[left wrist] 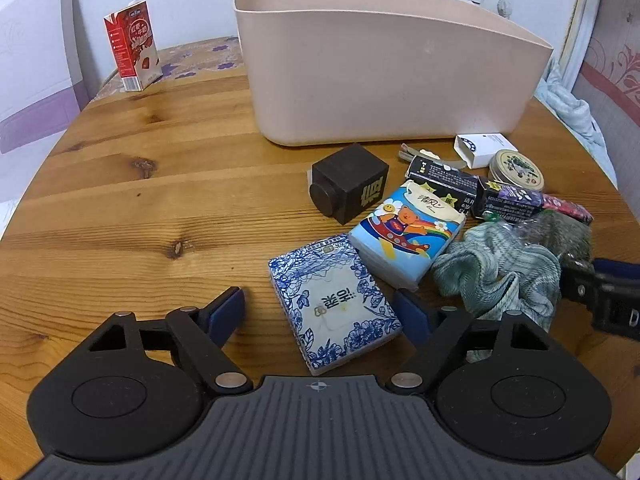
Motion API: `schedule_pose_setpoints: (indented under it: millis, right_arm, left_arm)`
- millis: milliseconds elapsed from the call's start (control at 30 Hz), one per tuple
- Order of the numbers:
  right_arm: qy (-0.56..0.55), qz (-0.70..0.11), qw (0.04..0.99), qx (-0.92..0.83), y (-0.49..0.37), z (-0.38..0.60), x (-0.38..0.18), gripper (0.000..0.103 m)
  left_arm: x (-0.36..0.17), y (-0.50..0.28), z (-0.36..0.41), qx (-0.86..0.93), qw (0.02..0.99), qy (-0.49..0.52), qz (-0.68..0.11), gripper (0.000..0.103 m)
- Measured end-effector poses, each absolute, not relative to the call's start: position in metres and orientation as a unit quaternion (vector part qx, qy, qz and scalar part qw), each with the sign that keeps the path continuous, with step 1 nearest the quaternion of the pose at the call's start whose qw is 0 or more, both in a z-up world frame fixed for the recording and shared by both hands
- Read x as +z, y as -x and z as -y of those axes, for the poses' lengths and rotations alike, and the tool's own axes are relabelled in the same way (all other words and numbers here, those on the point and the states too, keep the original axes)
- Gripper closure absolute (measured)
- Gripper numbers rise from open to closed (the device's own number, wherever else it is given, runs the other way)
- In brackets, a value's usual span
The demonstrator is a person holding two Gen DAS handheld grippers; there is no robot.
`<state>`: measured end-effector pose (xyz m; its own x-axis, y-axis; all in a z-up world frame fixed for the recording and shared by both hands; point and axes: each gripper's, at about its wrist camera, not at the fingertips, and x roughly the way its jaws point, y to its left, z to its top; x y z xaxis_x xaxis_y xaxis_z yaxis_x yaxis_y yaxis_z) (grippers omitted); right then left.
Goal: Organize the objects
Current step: 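Grasp the blue-and-white tissue pack with the left tool while the right grasps the green mesh bag, then carry both items over the beige bin and open both tools to drop them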
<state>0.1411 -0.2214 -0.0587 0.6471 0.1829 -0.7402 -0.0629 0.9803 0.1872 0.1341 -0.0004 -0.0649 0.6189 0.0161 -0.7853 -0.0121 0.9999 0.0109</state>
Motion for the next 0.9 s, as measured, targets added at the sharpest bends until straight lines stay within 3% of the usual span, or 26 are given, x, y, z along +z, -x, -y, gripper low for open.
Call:
schedule_pose_setpoints:
  millis: [267, 400, 500, 600, 900]
  right_arm:
    - [-0.087, -0.408, 0.905, 0.086, -0.155, 0.218, -0.054, 0.029]
    - [-0.084, -0.412, 0.902, 0.096, -0.155, 0.213, -0.059, 0.045]
    - [-0.074, -0.407, 0.904, 0.107, -0.151, 0.206, -0.059, 0.066]
    - [-0.068, -0.403, 0.906, 0.112, -0.148, 0.203, -0.058, 0.071]
    - [-0.057, -0.347, 0.929, 0.119, -0.133, 0.207, -0.012, 0.073]
  left_arm:
    - [-0.065, -0.133, -0.001, 0.006, 0.901, -0.004, -0.433, 0.027]
    - [-0.063, -0.131, -0.001, -0.002, 0.903, -0.009, -0.430, 0.044]
    - [-0.062, -0.130, -0.002, -0.004, 0.903, -0.009, -0.429, 0.050]
    - [-0.061, -0.129, -0.004, -0.005, 0.902, -0.006, -0.431, 0.055]
    - [-0.033, -0.118, -0.018, -0.005, 0.915, 0.013, -0.404, 0.056]
